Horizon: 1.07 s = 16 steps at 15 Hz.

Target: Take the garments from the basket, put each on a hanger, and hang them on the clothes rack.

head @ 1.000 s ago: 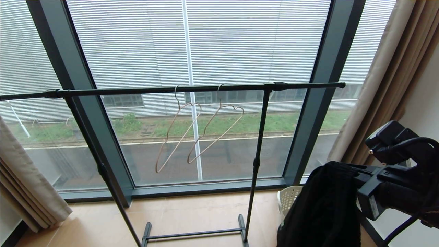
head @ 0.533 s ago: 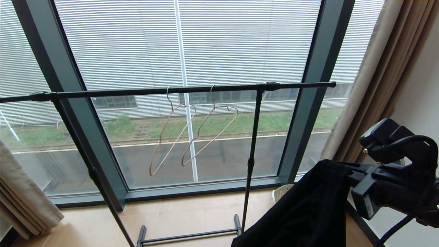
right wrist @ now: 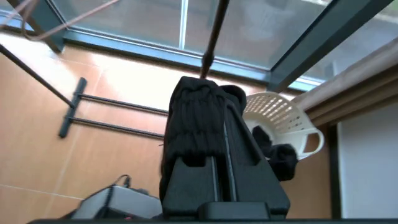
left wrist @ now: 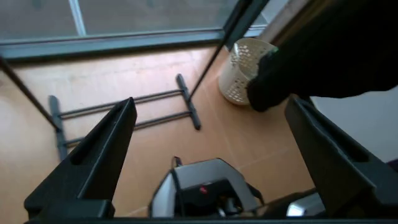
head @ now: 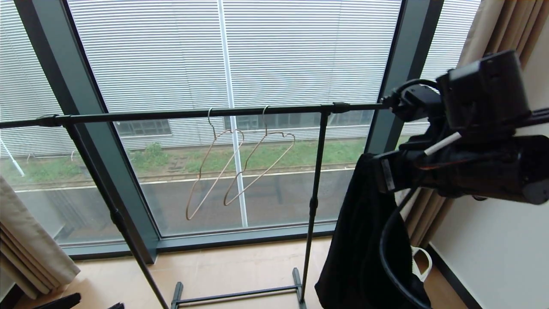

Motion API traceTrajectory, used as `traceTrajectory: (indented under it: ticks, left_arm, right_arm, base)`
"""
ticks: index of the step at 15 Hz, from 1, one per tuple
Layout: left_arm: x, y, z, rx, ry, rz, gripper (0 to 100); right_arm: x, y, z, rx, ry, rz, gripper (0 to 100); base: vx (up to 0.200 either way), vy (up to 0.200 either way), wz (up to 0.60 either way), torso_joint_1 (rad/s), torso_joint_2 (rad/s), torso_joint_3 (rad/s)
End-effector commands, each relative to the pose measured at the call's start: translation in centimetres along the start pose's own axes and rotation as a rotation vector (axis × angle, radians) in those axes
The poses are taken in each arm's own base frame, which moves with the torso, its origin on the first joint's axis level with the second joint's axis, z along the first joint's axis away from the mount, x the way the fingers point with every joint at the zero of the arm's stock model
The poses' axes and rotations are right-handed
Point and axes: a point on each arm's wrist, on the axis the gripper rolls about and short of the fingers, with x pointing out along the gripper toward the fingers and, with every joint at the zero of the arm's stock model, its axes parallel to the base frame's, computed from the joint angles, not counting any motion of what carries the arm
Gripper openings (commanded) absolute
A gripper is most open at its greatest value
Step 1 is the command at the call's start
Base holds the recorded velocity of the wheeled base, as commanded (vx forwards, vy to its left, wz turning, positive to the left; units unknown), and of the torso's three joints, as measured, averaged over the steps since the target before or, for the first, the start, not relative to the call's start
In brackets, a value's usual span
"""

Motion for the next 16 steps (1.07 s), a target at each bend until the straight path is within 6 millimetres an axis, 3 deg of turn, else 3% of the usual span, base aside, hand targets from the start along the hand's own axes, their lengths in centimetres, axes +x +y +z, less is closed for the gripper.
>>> traceTrajectory:
  ticks: [1, 6, 10, 16]
  left_arm:
    - [8.1, -3.0, 3.6, -0.150, 0.246, -0.133, 100]
    - [13.9, -5.5, 4.3, -0.148, 0.328, -0.185, 100]
    - [17.2, -6.5, 4.6, -0.135, 0.307, -0.216, 100]
    - [20.4, -9.7, 1.8, -0.073, 0.367, -0.300, 100]
  right_arm:
    - [4.3, 3.3, 2.3, 0.099, 0.088, -0.062, 0]
    - [5.5, 6.2, 4.0, 0.088, 0.055, -0.027, 0]
    - [5.4, 8.1, 4.5, 0.067, 0.033, -0.021, 0]
    - [5.0, 10.0, 4.6, 0.034, 0.041, 0.001, 0]
  base:
    - [0.000, 0.000, 0.00, 0.000, 0.00, 0.000]
    - [0.000, 0.000, 0.00, 0.000, 0.00, 0.000]
    - [0.000, 0.000, 0.00, 0.000, 0.00, 0.000]
    - [0.000, 0.000, 0.00, 0.000, 0.00, 0.000]
